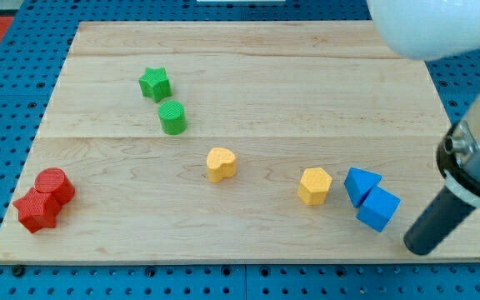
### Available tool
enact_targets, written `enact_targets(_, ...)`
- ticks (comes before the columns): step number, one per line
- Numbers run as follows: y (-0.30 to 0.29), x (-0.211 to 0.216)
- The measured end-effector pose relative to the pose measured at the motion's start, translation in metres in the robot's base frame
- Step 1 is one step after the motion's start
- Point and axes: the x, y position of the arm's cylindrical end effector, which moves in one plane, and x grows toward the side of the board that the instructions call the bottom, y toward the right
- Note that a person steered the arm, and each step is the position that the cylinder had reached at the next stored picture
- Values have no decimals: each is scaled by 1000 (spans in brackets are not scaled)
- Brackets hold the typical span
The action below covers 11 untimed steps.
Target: Slightly move the blue cube into the yellow hexagon
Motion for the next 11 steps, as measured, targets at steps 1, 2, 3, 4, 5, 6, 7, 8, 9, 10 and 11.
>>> enact_targets(1,-16,-40)
enact_targets(2,-24,-69)
enact_targets(3,-8,-44)
enact_targets(4,-23,-56)
enact_targets(5,-42,-78)
enact_targets(6,-53,-100)
enact_targets(7,-54,-108)
enact_targets(8,-54,-115)
enact_targets(9,-46,-145)
enact_targets(10,-57,-218)
enact_targets(11,-107,-252)
